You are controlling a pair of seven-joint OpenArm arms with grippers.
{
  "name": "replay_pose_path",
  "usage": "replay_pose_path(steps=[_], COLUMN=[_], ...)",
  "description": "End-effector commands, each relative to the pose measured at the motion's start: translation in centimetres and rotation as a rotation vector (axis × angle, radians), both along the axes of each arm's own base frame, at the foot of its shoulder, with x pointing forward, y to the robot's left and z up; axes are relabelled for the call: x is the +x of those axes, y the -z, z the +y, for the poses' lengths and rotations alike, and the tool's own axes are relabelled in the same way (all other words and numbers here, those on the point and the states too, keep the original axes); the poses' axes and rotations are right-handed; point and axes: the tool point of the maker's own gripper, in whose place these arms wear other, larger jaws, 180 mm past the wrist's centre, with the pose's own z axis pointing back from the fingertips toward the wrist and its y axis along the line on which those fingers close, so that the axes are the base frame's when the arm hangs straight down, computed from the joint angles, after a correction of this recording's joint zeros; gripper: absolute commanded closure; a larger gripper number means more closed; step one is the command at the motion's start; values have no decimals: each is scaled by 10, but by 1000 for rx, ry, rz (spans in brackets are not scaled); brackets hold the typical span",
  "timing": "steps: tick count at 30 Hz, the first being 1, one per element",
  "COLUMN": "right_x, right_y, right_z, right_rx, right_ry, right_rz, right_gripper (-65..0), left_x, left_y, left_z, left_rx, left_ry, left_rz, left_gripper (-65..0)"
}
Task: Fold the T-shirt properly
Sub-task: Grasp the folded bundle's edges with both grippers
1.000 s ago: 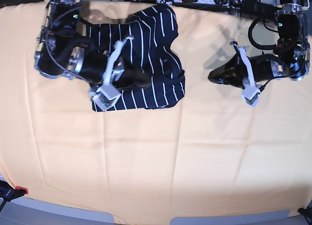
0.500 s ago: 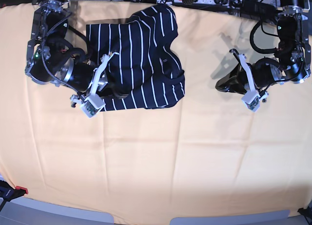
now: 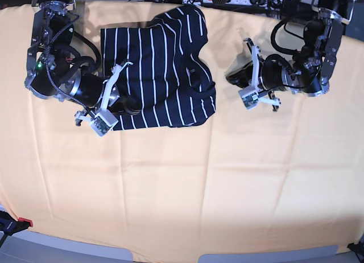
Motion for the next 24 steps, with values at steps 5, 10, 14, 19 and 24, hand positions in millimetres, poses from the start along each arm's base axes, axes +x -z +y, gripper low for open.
replay_pose_path(steps=[5, 10, 14, 19, 24], right_x=[4, 4, 4, 4, 4], right_y=[-13, -13, -13, -13, -12], right_z=[1, 1, 1, 1, 1], right_rx=[19, 18, 19, 19, 19], right_ry=[-15, -15, -15, -15, -15], right_rz=[-48, -48, -48, -48, -46], right_gripper=[0, 0, 0, 0, 0], left_x=[8, 11, 46, 108, 151], left_y=[0, 29, 20, 9, -19], left_z=[-14, -15, -16, -17, -23], left_rx=[-4, 87, 47, 22, -4], left_ry=[60, 118, 87, -50, -159], left_rz=[-69, -41, -125, -209, -286], left_gripper=[0, 0, 0, 0, 0])
